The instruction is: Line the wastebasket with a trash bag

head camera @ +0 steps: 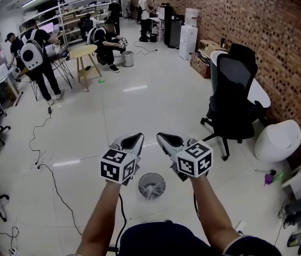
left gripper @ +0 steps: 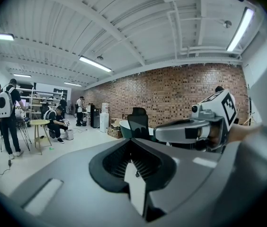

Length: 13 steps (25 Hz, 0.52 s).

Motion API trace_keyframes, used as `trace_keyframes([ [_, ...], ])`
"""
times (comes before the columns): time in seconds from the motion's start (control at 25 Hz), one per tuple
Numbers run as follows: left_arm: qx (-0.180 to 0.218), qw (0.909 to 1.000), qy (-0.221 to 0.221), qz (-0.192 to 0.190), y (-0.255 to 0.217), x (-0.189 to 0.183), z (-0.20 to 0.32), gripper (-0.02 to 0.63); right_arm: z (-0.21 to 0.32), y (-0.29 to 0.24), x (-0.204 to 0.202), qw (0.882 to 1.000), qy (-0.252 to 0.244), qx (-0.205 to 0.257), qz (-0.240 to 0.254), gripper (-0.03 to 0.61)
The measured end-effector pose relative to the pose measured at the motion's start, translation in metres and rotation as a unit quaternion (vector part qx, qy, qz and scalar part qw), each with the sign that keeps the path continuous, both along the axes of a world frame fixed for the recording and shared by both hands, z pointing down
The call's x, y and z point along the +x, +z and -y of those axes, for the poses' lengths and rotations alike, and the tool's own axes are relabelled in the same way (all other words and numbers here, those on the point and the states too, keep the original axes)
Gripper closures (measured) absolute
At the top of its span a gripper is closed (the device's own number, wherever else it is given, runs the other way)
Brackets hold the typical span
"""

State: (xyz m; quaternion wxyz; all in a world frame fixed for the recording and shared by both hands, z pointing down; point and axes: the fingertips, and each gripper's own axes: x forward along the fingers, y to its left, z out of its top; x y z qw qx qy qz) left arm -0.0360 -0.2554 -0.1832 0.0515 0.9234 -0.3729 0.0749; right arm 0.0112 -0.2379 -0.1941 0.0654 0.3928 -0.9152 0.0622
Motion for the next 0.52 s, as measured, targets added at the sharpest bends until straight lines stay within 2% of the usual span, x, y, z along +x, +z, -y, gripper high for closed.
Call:
trace_keyframes([
  [0.52,-0.004,0.9999,0.009,-0.009,-0.002,0.014,-0.007,0.603,-0.008,-0.001,0.013,1.000,0.005,-0.003,0.005,0.578],
])
